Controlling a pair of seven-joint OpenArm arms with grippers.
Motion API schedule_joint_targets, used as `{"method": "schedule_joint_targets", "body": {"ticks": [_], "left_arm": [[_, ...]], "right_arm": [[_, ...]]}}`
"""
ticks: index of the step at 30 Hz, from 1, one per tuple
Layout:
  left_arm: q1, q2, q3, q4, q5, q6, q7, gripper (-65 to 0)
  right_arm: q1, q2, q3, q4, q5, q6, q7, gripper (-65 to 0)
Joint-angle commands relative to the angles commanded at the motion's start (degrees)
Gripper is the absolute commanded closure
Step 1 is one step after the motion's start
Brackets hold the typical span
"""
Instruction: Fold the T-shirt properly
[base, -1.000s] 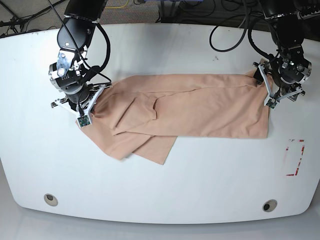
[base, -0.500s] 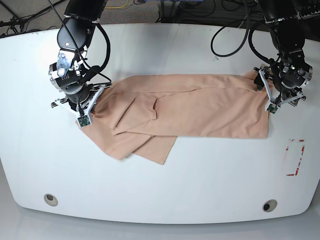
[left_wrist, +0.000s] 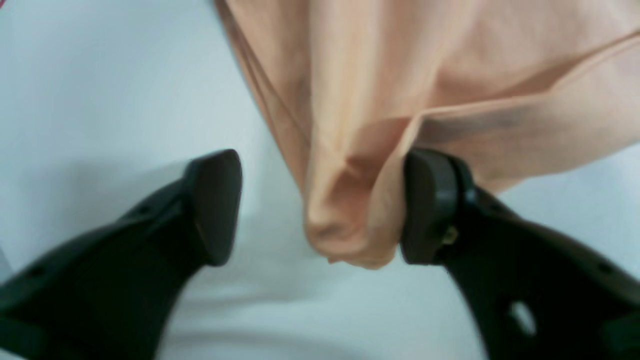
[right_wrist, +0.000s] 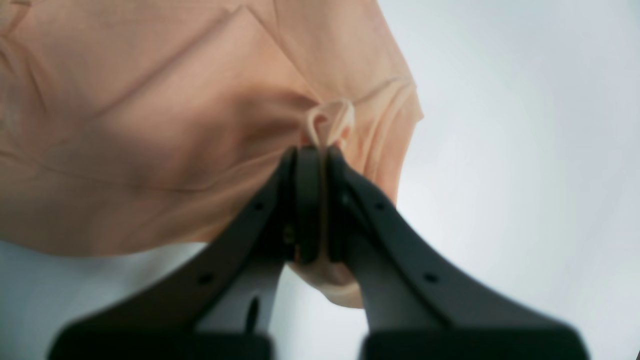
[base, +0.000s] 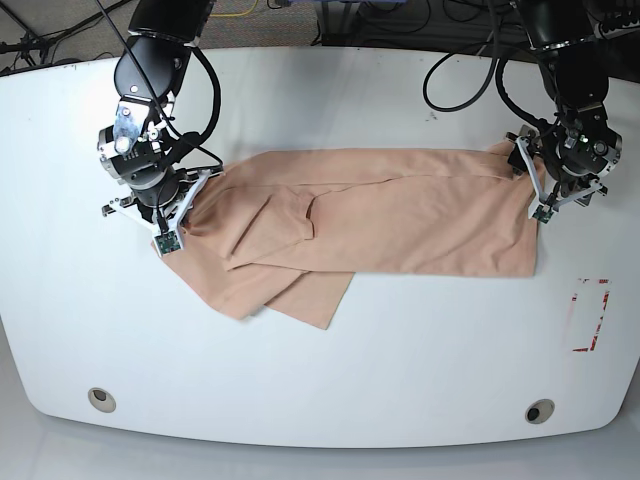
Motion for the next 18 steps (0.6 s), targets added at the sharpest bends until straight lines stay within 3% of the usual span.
{"method": "schedule_joint_targets", "body": {"ticks": [8,18], "left_arm": [[-0.18,0.09,0.09,-1.76,0.18,0.0,0.0,-0.3],[-0.09,0.09,-0.09,-0.18,0.0,0.0,0.09,0.0]], "right_arm": [[0.0,0.0,0.09,0.0,0.0,0.0,0.0,0.0],[0.0,0.0,0.0,0.26,0.0,0.0,-0.09,0.0]]}}
